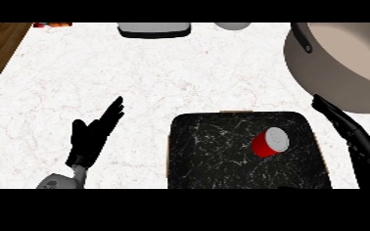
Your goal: Pick the can from the tray and place it in the pot
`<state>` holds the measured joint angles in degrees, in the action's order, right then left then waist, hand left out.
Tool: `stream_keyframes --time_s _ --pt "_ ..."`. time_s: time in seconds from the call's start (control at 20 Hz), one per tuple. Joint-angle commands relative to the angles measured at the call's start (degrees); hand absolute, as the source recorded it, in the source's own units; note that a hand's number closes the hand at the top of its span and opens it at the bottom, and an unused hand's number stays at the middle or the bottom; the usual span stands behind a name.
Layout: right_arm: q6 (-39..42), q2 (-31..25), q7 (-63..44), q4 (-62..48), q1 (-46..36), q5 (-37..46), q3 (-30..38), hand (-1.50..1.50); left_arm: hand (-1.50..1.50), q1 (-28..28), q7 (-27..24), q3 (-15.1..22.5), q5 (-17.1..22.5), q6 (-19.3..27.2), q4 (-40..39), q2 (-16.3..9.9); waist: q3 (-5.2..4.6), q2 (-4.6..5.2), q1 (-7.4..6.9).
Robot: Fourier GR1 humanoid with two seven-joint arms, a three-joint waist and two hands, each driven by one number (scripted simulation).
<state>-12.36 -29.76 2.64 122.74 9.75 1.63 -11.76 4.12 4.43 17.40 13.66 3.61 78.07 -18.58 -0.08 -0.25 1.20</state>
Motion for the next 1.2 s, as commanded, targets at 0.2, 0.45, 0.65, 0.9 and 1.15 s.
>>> stream_keyframes --time_s 0.2,0.45,0.65,0.9,1.15 --pt "5.3 -6.1 -28.2 8.6 -4.1 -5.1 1.6 -1.5 0.0 3.7 4.9 -2.5 1.0 -2.4 2.1 -1.9 0.0 0.22 -1.42" --pt "7.7 -4.3 -36.2 1.6 -10.4 -7.6 -1.2 -1.5 0.0 1.4 3.2 -0.2 -1.4 -1.5 2.0 1.4 0.04 0.32 -1.88" --pt "15.6 -7.2 -36.4 -4.6 -10.1 -8.3 -6.2 -1.5 0.0 0.7 1.8 -1.6 -0.7 -2.5 2.3 0.5 0.07 0.43 -2.43" --pt "21.8 -6.0 -30.7 -13.2 -11.2 -5.6 -5.5 -1.5 0.0 5.2 2.5 -2.2 -3.2 -1.6 -2.9 4.1 0.09 0.33 -1.23" --pt "22.5 -2.3 -19.8 -21.9 -9.4 0.4 -1.3 -1.5 0.0 1.3 2.6 -5.6 -2.5 -5.7 0.2 1.5 0.1 0.26 -1.24"
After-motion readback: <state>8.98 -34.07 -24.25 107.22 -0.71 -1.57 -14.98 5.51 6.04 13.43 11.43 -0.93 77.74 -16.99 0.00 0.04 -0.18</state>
